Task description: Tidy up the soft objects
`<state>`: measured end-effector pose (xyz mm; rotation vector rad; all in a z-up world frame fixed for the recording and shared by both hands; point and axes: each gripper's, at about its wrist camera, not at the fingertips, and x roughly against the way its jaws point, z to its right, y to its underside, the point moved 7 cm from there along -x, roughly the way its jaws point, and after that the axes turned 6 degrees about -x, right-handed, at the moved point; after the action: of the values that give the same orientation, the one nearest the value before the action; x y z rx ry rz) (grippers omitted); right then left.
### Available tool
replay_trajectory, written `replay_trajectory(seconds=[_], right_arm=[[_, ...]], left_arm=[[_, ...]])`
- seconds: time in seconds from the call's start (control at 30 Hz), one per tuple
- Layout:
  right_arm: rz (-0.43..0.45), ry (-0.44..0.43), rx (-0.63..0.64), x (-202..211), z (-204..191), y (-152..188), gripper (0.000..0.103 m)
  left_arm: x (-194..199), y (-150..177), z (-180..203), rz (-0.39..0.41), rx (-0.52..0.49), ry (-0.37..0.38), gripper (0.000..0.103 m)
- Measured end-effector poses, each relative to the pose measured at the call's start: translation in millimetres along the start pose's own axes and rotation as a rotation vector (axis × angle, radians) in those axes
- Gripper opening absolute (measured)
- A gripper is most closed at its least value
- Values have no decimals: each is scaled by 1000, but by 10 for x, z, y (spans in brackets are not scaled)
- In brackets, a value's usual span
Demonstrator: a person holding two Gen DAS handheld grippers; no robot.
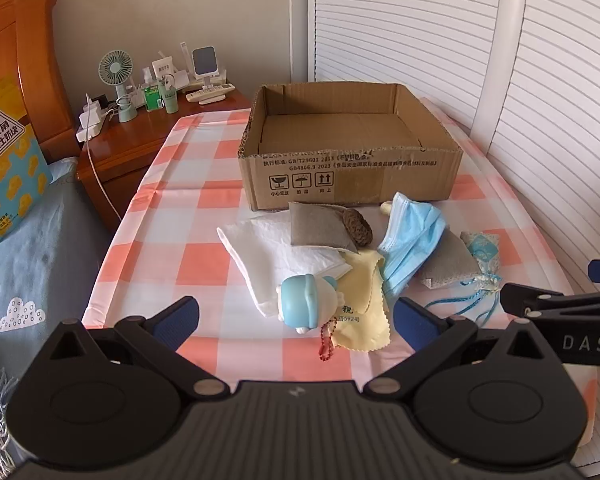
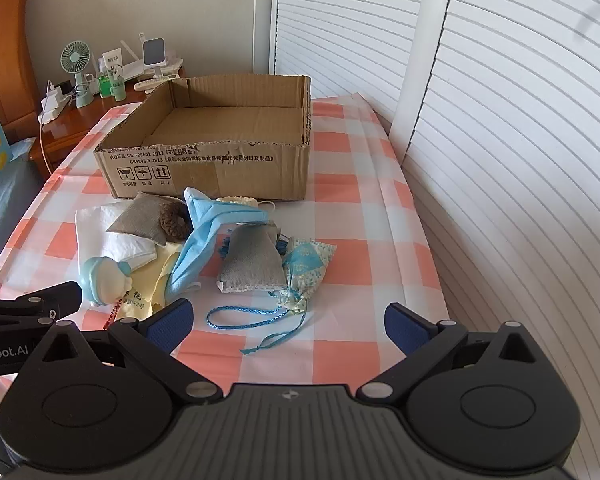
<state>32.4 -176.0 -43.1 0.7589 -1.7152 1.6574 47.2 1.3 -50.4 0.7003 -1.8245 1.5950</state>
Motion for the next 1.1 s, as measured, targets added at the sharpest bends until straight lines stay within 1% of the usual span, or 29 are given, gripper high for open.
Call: replay_trajectory(seconds=[1.1], right_arm=[[9,6,2,18,17,-14,103]], left_arm=[[31,-1,-2,3,0,-2,102]])
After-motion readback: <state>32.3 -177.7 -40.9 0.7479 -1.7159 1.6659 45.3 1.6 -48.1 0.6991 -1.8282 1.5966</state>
